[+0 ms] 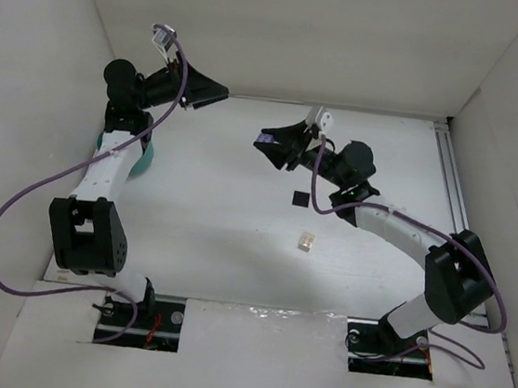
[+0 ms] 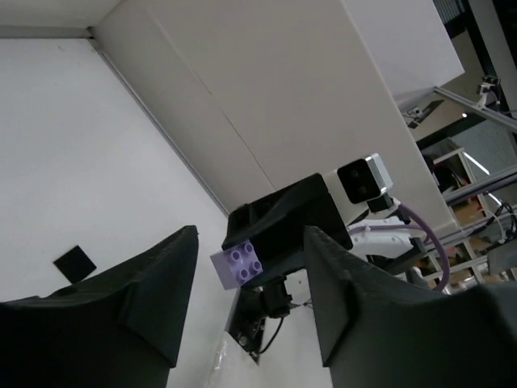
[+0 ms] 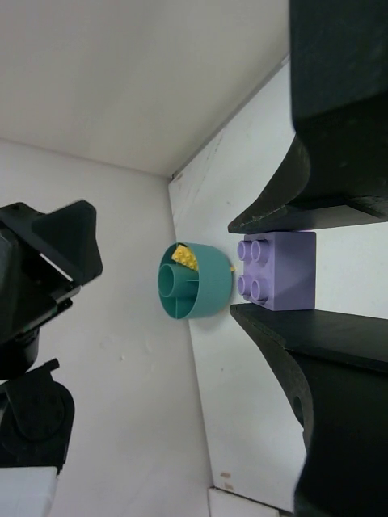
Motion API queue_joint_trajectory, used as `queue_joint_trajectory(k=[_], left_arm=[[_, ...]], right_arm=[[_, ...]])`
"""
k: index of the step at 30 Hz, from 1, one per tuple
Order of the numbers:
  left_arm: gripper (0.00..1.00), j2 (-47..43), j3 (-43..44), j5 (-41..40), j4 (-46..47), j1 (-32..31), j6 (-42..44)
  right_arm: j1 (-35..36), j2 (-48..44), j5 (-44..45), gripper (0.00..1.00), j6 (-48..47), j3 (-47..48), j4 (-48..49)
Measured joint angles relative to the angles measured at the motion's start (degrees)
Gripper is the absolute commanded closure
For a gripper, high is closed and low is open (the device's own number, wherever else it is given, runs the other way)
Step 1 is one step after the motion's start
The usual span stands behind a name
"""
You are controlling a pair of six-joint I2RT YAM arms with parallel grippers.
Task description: Sort the legos into containers by color
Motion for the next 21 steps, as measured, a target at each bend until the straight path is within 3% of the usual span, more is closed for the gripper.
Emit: queue_joint_trajectory(k=[7,15,21], left_arm=[[0.52,-1.1,-5.1,0.9,0.0,-4.4,-1.3],[0.30,-1.2,-9.1,1.3,-1.4,-5.1,-3.7],[0.34,-1.4,-10.3,2.2,-0.5,-7.0,-6.1]], right_arm=[[-0.9,-0.4,-1.4,0.96,-4.2,-0.1,-1.1],[-0.1,-0.4,-2.0,0.96,-8.1,0.2,-1.3],[0.9,-0.4,-2.2,0.96,-9.5,0.4,-1.1]])
